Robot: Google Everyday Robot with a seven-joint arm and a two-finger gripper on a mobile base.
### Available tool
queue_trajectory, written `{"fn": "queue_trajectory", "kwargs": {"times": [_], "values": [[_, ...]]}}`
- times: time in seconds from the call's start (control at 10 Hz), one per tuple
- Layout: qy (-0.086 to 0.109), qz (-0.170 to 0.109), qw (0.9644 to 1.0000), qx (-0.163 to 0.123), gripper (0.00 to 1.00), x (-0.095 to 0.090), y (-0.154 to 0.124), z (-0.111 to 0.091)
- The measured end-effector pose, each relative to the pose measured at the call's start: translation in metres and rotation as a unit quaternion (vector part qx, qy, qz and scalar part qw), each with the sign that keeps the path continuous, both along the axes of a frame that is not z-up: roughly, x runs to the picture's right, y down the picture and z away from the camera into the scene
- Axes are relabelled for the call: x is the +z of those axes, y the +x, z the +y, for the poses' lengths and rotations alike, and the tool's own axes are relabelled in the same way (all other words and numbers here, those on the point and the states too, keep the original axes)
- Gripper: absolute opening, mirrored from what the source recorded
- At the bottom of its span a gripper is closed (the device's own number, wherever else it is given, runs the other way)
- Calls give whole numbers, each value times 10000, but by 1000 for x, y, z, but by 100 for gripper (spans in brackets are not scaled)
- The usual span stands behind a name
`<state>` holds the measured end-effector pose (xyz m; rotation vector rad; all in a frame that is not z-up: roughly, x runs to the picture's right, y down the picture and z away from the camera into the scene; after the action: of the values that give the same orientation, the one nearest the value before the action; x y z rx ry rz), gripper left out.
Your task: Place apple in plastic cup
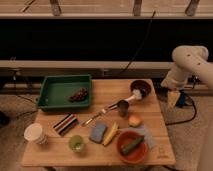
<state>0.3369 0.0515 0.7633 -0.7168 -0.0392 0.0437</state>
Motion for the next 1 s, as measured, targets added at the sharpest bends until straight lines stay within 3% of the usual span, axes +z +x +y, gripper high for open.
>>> {"fn": "queue_trajectory", "kwargs": {"times": [0.3,0.5,0.7,1.0], "values": [[-97,7,10000,-19,80,0,2,-1],[-303,-303,9982,-431,80,0,-15,2],[-361,-707,9932,-855,80,-10,-40,13],[-326,-1155,9847,-1260,80,-21,-71,20]]}}
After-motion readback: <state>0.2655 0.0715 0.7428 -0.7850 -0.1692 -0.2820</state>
